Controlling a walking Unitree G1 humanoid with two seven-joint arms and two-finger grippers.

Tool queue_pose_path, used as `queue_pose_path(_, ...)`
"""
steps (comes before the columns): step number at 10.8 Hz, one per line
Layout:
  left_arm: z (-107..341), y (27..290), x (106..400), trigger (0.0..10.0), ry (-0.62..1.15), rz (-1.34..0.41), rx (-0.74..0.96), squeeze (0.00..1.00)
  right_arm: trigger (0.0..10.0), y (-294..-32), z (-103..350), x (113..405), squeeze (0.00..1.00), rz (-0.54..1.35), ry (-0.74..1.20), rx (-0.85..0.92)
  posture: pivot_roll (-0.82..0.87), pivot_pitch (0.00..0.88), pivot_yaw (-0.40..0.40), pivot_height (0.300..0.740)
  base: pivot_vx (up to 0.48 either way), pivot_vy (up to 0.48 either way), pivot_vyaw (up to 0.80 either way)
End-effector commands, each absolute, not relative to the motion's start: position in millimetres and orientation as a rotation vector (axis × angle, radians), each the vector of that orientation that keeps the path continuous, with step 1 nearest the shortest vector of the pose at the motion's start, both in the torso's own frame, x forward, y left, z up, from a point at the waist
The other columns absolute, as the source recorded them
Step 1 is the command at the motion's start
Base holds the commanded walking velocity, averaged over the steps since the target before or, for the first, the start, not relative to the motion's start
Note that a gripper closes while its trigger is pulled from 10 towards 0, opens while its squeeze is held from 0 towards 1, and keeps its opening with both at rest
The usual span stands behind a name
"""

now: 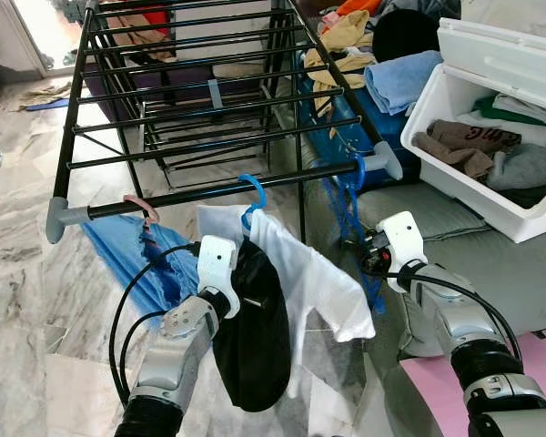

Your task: Hang hanger

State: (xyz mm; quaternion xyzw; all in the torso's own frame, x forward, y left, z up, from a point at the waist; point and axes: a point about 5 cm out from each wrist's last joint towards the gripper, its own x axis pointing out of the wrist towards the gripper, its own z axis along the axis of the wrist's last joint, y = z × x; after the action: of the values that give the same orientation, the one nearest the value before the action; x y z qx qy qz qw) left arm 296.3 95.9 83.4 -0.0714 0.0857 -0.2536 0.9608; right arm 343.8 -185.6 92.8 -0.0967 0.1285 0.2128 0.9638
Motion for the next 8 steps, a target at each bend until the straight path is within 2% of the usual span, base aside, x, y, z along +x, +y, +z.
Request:
queue_pose_path(1, 88.0, 96.4, 296.9, 10.0, 0.156, -0.517, -0.132, 0.00, 0.0, -184.0, 95.9, 347.1, 0.00, 0.433, 0.251, -0.198, -0.03, 0.072, 0.024, 0.740, 0.000, 0.000, 0.00)
queue_pose_path(3, 87.9, 96.0, 296.9, 10.0, 0.156, -0.517, -0.132, 0.00, 0.5, -184.2, 95.5, 347.5, 0.00, 0.430, 0.253, -0.203, -0.02, 0.069, 0.026, 0.740, 0.000, 0.000, 0.00)
queue_pose_path(8, 87.9, 94.4, 297.8, 10.0, 0.156, -0.519, -0.130, 0.00, 0.5, -185.1, 94.5, 348.2, 0.00, 0.427, 0.256, -0.215, -0.03, 0.063, 0.026, 0.740, 0.000, 0.000, 0.00)
